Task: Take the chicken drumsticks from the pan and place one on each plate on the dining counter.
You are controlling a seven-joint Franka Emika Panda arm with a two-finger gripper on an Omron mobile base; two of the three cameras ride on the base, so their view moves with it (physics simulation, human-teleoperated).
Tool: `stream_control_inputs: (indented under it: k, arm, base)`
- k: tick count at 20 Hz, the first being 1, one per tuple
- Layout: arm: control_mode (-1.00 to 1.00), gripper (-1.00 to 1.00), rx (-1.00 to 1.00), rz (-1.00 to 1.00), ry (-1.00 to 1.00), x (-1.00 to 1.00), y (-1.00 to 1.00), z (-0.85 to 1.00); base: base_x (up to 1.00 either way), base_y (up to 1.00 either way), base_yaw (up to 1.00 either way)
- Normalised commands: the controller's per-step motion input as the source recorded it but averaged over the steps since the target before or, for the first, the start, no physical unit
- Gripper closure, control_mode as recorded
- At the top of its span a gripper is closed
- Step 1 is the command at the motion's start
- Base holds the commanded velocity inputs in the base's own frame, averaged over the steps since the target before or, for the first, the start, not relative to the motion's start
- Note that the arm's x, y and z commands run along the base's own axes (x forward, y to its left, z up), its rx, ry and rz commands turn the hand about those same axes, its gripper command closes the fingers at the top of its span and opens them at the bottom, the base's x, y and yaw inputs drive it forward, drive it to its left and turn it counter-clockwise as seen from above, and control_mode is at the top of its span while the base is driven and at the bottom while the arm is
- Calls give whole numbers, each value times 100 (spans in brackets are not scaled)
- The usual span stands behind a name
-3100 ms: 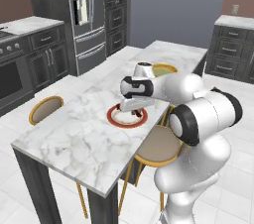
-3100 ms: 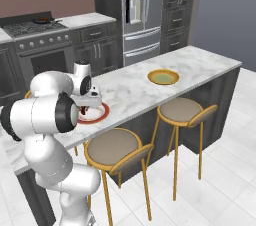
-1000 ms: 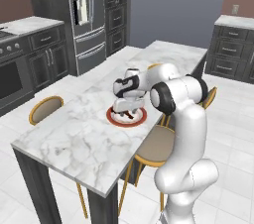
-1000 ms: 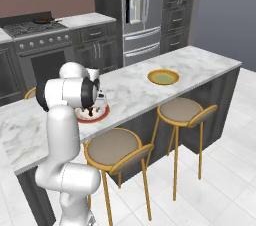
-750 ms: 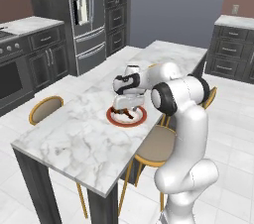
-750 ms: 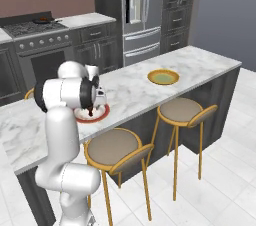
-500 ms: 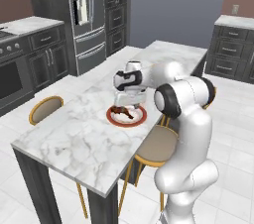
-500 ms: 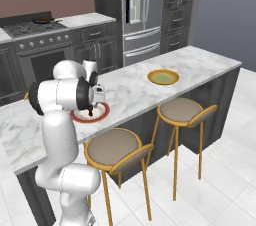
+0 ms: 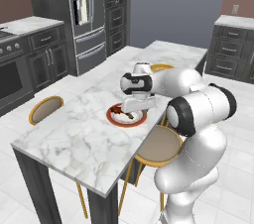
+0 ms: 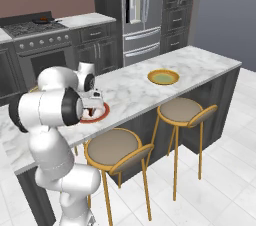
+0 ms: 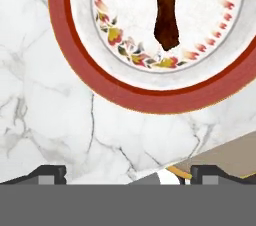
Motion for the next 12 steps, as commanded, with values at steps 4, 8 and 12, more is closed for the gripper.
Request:
stream_control_inputs:
  k: [4, 8, 12]
  arm:
    - [-100, -100, 0, -1, 0, -90, -26, 10]
    - [-100, -100, 0, -1, -3, -80, -17, 19]
    - [-100, -100, 0, -1, -3, -72, -7, 24]
  base:
    - [0, 0, 0]
    - [0, 0, 0]
    - [0, 0, 0]
